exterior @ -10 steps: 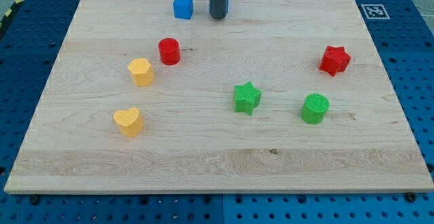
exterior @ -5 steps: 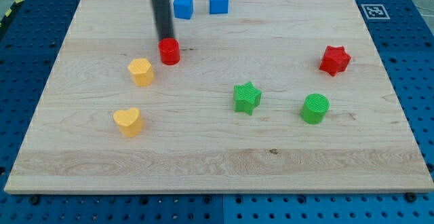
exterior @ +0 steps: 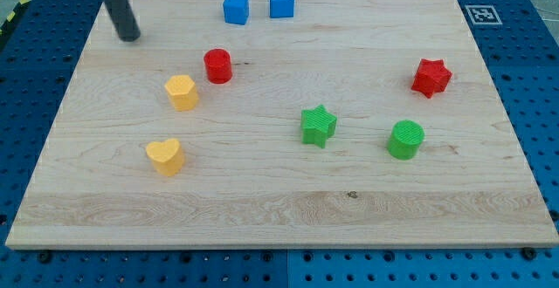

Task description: Keep the blue triangle at the top center

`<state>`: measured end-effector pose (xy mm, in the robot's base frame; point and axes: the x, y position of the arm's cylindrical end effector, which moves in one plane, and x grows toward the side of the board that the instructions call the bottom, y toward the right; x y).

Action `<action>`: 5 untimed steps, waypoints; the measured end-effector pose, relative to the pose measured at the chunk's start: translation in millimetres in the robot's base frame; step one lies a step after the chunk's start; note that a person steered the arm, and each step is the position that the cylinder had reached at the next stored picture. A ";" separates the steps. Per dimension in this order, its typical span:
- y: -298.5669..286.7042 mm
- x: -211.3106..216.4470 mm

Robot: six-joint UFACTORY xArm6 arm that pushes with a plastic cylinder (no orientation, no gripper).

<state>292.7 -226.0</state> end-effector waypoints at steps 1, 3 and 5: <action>0.7 -1.9; 4.9 -42.4; 39.1 -50.8</action>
